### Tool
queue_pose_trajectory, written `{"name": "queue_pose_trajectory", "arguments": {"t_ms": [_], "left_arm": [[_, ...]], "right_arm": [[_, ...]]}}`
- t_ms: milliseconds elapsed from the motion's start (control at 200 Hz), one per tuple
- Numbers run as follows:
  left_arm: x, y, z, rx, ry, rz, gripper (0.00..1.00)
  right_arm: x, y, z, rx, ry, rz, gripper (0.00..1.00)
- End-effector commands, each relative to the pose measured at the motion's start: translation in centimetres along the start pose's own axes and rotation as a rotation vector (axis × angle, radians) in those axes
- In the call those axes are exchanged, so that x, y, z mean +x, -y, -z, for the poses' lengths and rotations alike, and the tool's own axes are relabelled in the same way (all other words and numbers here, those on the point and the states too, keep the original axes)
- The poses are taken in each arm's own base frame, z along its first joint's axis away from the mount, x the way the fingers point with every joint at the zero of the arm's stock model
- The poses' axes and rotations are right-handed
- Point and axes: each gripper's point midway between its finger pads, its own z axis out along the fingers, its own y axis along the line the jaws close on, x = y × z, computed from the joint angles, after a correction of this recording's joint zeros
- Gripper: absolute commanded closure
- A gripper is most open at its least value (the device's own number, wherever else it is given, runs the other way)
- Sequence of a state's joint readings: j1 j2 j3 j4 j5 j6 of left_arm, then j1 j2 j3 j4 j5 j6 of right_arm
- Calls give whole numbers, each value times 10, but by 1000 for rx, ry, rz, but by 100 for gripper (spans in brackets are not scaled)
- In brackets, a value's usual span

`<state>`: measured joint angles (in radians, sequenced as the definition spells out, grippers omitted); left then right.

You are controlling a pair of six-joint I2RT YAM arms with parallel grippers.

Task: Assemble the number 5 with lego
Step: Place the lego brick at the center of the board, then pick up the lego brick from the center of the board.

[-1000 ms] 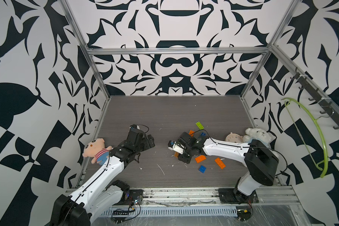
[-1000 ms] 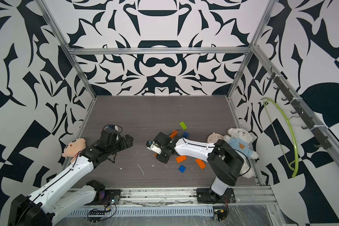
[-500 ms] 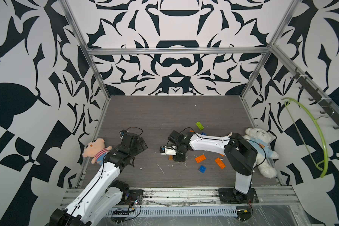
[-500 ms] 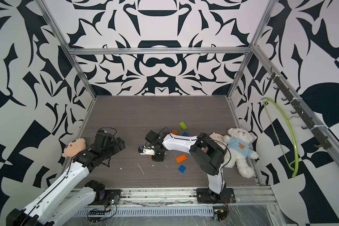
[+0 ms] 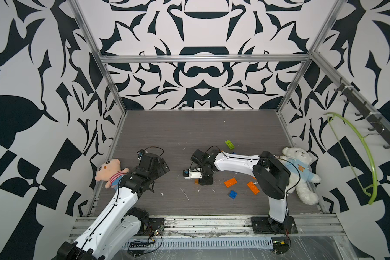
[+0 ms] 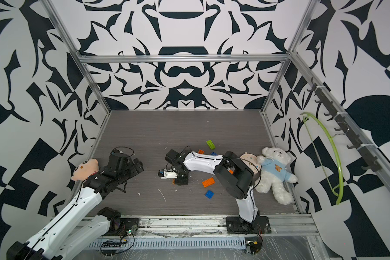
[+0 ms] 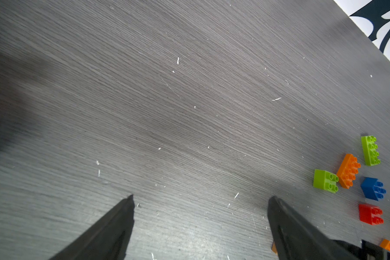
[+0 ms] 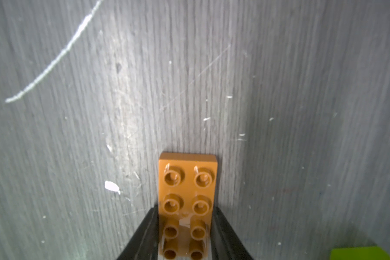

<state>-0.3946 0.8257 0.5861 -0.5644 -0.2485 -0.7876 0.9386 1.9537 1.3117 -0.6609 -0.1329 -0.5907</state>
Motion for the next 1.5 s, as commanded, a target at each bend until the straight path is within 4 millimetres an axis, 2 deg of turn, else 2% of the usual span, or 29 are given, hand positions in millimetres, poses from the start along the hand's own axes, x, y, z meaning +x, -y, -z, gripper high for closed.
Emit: {"name": "queue_pose_trajectory", "arguments": {"t_ms": [0,155,345,495,570,735,805,825,900,975,1070,1145,1270,1360,1480,1495], "left_arm": [[4,2,-2,22,-15,-14,1],[3,11,-3,57,-26,-26,1],[3,22,-4,92,-48,-52,1],[7,38,-8,169,-77,-51,1],[7,47,-10,211,-86,-47,1],[15,72,-16,306,-147,-20,1],[23,80,-18,324,-174,-28,1],[26,82,-19,326,-181,-32,1],[35,91,-19,337,-204,-52,1],[48,100,-19,342,-229,-74,1],[64,111,-17,348,-254,-104,1],[75,120,-15,351,-271,-133,1],[93,134,-15,347,-293,-191,1],[101,143,-17,339,-304,-220,1],[103,159,-17,343,-304,-247,1],[107,157,-23,320,-313,-253,1]], "right_arm": [[0,2,5,16,-21,-29,53],[-10,6,16,43,27,-64,44],[-16,13,44,130,114,-115,41],[-24,14,85,212,280,-217,41],[-22,23,109,307,372,-302,40],[14,47,149,458,487,-632,40],[37,53,157,469,503,-805,40],[49,58,160,505,492,-863,40],[82,60,158,515,458,-1048,40],[112,54,147,490,389,-1180,40],[137,40,132,471,320,-1272,40],[147,28,121,438,284,-1318,39],[175,25,111,490,228,-1413,36],[181,32,106,455,236,-1468,37],[168,40,103,376,276,-1482,40],[165,42,103,366,283,-1479,40]]}}
